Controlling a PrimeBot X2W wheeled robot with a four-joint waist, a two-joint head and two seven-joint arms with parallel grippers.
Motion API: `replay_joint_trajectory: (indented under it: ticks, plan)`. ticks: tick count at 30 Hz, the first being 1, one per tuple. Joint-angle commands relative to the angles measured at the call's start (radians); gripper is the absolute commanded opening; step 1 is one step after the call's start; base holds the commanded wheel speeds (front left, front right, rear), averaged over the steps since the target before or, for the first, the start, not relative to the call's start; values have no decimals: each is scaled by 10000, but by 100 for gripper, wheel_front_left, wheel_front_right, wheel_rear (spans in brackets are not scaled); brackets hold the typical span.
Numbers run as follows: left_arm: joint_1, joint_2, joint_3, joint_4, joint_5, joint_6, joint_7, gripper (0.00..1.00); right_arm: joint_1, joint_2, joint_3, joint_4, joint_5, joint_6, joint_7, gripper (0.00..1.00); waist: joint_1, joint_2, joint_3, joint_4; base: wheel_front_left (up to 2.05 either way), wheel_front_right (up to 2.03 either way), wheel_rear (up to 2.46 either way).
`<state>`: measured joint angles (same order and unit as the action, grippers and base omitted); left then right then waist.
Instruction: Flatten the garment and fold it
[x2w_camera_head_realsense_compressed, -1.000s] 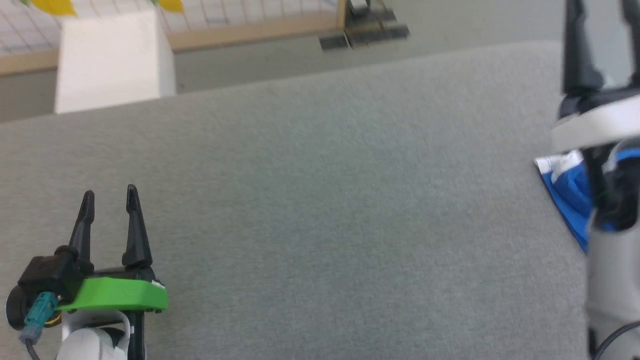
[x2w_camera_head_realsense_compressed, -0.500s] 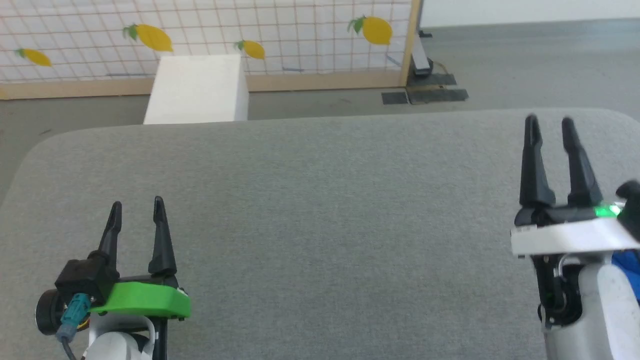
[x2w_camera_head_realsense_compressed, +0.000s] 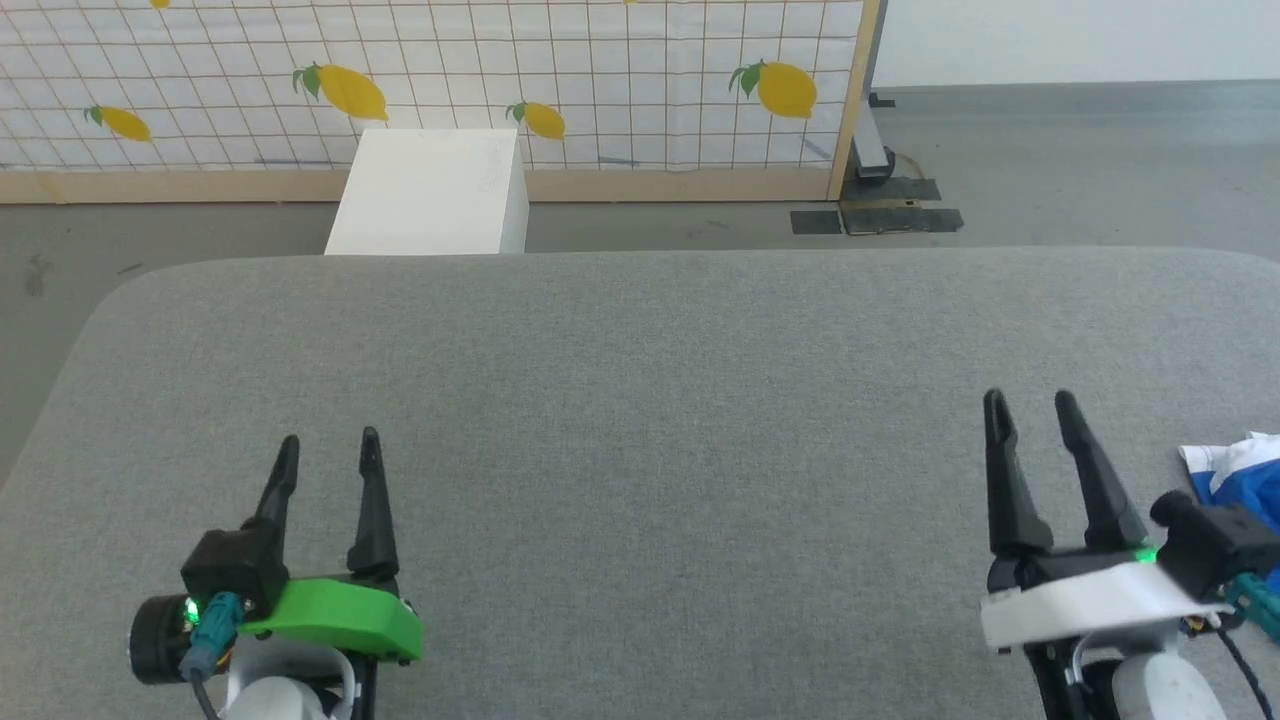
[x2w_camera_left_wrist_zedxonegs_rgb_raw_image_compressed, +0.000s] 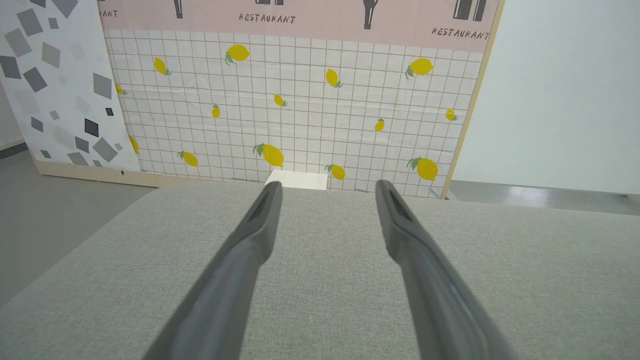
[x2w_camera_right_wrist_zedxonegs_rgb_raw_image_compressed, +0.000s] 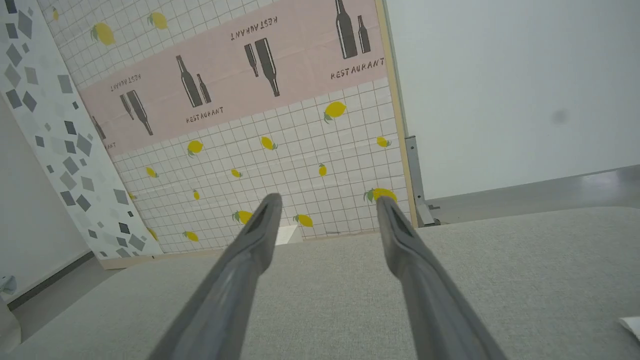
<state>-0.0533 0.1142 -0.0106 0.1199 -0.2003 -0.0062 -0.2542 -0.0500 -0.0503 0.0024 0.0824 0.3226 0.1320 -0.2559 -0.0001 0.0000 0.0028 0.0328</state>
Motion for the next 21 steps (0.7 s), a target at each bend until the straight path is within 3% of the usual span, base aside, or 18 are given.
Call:
replay_joint_trajectory:
  ticks: [1,11,21]
  plan:
    - [50,-81,-50,66,124,44,-67,100,197,0,8,51,-138,-13,-57,100,1,0,12,-6,0,0,0]
    - [232,-228,-442,413,392,-38,-74,100,635,0,-32,584,-1144,-13,-58,100,1,0,117,-57,0,0,0]
    - [398,-273,-588,569,744,-134,-75,100,703,1,-53,930,-1434,-13,-58,100,1,0,66,-73,0,0,0]
